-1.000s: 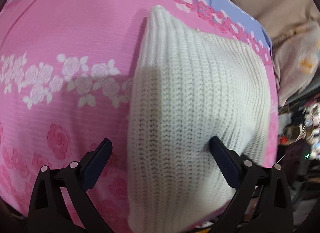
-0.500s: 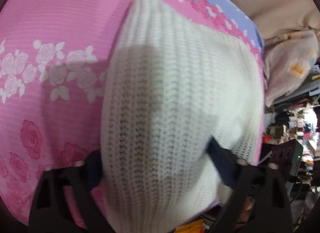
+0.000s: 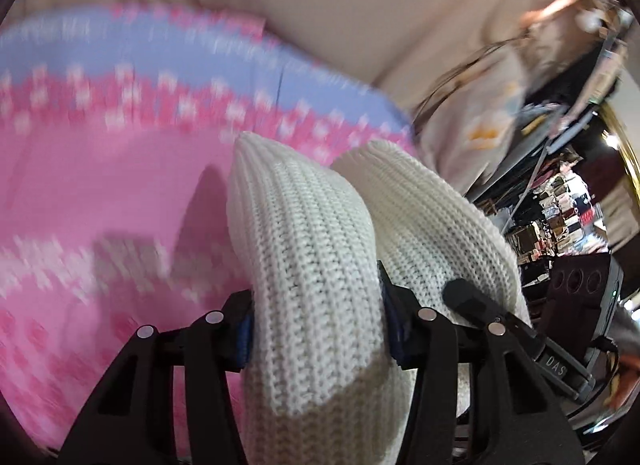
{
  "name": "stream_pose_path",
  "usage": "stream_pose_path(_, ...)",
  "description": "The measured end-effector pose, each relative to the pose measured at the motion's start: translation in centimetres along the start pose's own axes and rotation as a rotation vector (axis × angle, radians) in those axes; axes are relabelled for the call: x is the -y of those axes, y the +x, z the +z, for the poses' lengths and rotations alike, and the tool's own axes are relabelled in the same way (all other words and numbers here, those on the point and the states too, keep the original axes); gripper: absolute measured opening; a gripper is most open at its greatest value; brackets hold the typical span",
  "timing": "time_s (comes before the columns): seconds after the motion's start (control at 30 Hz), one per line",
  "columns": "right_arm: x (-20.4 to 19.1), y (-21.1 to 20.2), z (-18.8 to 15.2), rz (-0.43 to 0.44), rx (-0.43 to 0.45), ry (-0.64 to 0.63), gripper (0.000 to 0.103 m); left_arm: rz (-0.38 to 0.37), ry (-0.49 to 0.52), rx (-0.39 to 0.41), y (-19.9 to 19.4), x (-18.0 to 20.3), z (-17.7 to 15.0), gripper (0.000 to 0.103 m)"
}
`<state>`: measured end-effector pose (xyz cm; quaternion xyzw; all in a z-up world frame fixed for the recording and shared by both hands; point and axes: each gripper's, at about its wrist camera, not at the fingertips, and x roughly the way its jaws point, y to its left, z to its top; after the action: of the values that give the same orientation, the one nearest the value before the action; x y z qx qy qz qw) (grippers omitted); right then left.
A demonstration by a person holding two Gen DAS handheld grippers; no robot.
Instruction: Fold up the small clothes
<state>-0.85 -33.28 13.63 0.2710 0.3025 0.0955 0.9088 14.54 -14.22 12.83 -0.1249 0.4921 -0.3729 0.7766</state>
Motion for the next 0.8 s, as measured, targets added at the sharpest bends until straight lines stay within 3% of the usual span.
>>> stream_pose_path(0.1, -2.2, 0.7, 0.6, 0.042, 0.031, -0.059, 0.039, 0.025, 0.071, 0.111, -4.8, 0.5, 1.5, 0.048)
stream_pose_path(0.17, -1.9, 3.0, -0.3, 0.029, 0.021, -0.054, 0.047, 0.069, 0.096, 0.151, -6.6, -0.5, 2.3, 0.052)
stream_pose_path(0.2, -1.0, 5.3, -1.1, 0.03, -0.016, -0.028, 0.055, 0.116, 0.107, 0.16, -6.8, -1.4, 2.5, 0.054)
stream_pose_path(0.27, 1.8, 11.6, -3.9, -0.075, -0.158, 0.022, 0.057, 0.205, 0.092, 0.136, -5.6, -4.3, 2.2, 0.063)
stream_pose_path(0.3, 3.1, 14.0, -5.5, -0.158, -0.232, 0.031, 0.05, 0.268, 0.07, 0.102, -4.1, -6.5, 1.8, 0.064)
stream_pose_path(0.33, 3.9, 15.0, -6.4, -0.206, -0.269, 0.033, 0.033, 0.339, 0.042, 0.055, -2.3, -8.9, 0.9, 0.066)
stream_pose_path(0.37, 4.7, 15.6, -7.6, -0.256, -0.303, 0.047, 0.027, 0.384, 0.027, 0.023, -1.0, -10.5, 0.2, 0.066)
stream_pose_path(0.4, 5.0, 15.0, -8.4, -0.255, -0.297, 0.077, 0.024, 0.464, -0.002, -0.019, 0.6, -12.8, -1.1, 0.065)
stream_pose_path(0.47, 3.6, 13.2, -8.8, -0.237, -0.261, 0.023, 0.018, 0.546, -0.053, -0.078, 1.9, -15.6, -3.5, 0.059)
stream_pose_path(0.6, 0.5, 13.4, -8.3, -0.254, -0.27, -0.123, 0.017, 0.527, -0.117, -0.078, 0.4, -17.0, -6.3, 0.059)
stream_pose_path(0.7, -0.1, 15.5, -8.3, -0.263, -0.283, -0.151, 0.019, 0.54, -0.11, -0.088, 0.9, -16.8, -7.0, 0.06)
stream_pose_path(0.8, 2.6, 19.9, -9.4, -0.299, -0.419, -0.113, 0.015, 0.558, -0.108, -0.131, 2.0, -16.7, -7.3, 0.06)
